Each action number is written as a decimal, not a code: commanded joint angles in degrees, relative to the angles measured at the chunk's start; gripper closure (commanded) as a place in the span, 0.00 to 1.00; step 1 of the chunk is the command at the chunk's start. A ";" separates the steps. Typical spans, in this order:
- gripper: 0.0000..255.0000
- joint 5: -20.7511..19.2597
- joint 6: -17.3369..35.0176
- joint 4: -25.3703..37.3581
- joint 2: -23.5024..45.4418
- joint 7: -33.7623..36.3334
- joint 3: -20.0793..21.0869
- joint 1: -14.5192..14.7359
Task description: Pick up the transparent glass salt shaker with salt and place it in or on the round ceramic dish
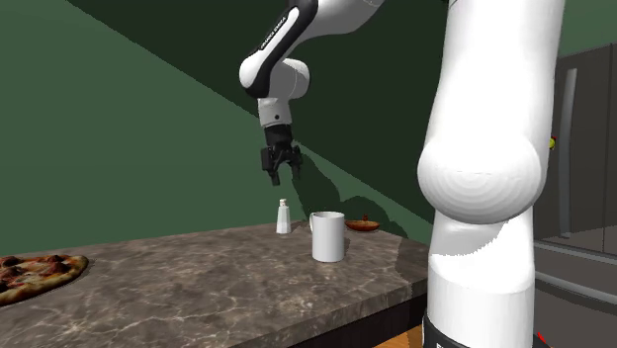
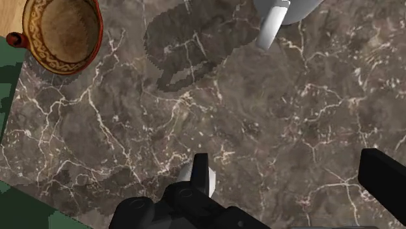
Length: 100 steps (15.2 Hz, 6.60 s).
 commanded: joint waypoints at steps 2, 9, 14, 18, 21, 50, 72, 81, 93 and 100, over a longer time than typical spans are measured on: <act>0.00 1.59 1.88 5.24 6.48 -3.43 -1.37 -0.95; 0.00 6.26 3.08 19.15 20.73 -10.06 -2.43 -4.10; 0.00 6.48 6.65 16.60 21.76 -10.21 -2.42 -4.42; 0.00 6.64 8.47 15.42 22.40 -10.31 -2.42 -4.60; 0.00 6.64 8.47 15.42 22.41 -10.31 -2.42 -4.60; 1.00 5.70 -2.62 22.74 18.46 -10.81 -2.78 -4.21; 1.00 0.73 -5.91 15.70 5.30 -25.01 -10.03 -11.77; 1.00 -0.61 -3.73 12.90 3.16 -32.72 -14.30 -15.84; 1.00 -0.15 5.30 5.60 5.13 -32.10 -14.68 -16.16; 1.00 0.49 10.14 2.42 6.97 -32.07 -14.86 -16.39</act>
